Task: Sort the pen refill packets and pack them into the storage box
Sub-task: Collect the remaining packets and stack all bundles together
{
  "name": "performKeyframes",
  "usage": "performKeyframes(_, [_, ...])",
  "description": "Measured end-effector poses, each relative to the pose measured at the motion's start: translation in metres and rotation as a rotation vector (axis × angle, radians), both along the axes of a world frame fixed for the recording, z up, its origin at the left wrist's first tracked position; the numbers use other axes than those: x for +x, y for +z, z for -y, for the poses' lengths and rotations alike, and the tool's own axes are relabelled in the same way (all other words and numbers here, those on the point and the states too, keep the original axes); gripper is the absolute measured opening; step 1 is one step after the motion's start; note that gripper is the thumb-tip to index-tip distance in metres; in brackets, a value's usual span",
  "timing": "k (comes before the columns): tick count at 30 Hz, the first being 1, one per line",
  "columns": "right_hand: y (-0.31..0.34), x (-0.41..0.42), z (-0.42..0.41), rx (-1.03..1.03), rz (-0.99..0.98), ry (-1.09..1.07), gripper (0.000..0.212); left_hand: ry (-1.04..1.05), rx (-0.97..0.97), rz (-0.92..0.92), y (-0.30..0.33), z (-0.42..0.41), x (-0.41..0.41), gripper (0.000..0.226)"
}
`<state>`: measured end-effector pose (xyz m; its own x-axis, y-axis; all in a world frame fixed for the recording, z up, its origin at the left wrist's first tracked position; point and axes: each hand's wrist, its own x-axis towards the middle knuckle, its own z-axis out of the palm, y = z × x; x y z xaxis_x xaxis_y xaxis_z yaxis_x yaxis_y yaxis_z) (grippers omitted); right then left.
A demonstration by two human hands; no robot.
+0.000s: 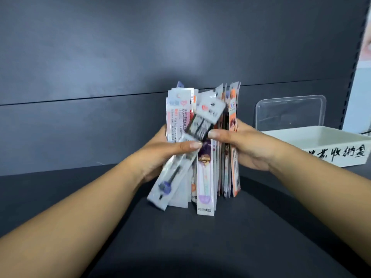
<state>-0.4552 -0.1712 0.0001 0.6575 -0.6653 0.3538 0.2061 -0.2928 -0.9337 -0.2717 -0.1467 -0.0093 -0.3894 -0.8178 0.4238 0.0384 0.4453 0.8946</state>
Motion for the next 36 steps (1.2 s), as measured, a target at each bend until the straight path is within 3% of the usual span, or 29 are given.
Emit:
performKeyframes(3, [-0.001, 0.002, 0.000, 0.033, 0.063, -0.032, 0.059, 0.085, 0.018, -0.013, -0.005, 0.000, -0.003, 0.071])
performKeyframes(8, [-0.007, 0.007, 0.000, 0.053, 0.077, -0.090, 0.040, 0.136, -0.018, 0.134, -0.015, -0.006, -0.008, 0.051])
performKeyframes(14, [-0.009, 0.014, -0.001, -0.022, 0.166, -0.202, 0.028, 0.033, -0.041, 0.215, -0.012, -0.011, -0.018, 0.060])
performKeyframes(20, [-0.001, 0.016, -0.007, -0.151, 0.218, -0.266, 0.032, 0.142, -0.108, 0.226, -0.006, -0.010, -0.019, 0.053])
performKeyframes(24, [0.008, 0.014, -0.010, -0.161, 0.262, -0.242, 0.026, 0.319, -0.175, 0.092, -0.003, -0.008, -0.023, 0.051])
performKeyframes(29, [0.002, 0.016, -0.011, -0.172, 0.185, -0.254, 0.038, 0.535, -0.352, -0.005, 0.003, -0.011, -0.028, 0.037])
performKeyframes(33, [0.000, 0.017, -0.009, -0.184, 0.256, -0.295, 0.032, 0.527, -0.366, 0.002, 0.004, -0.012, -0.028, 0.040])
performKeyframes(36, [-0.008, 0.016, -0.007, -0.131, 0.255, -0.286, 0.029, 0.441, -0.310, 0.124, -0.007, -0.010, -0.027, 0.036])
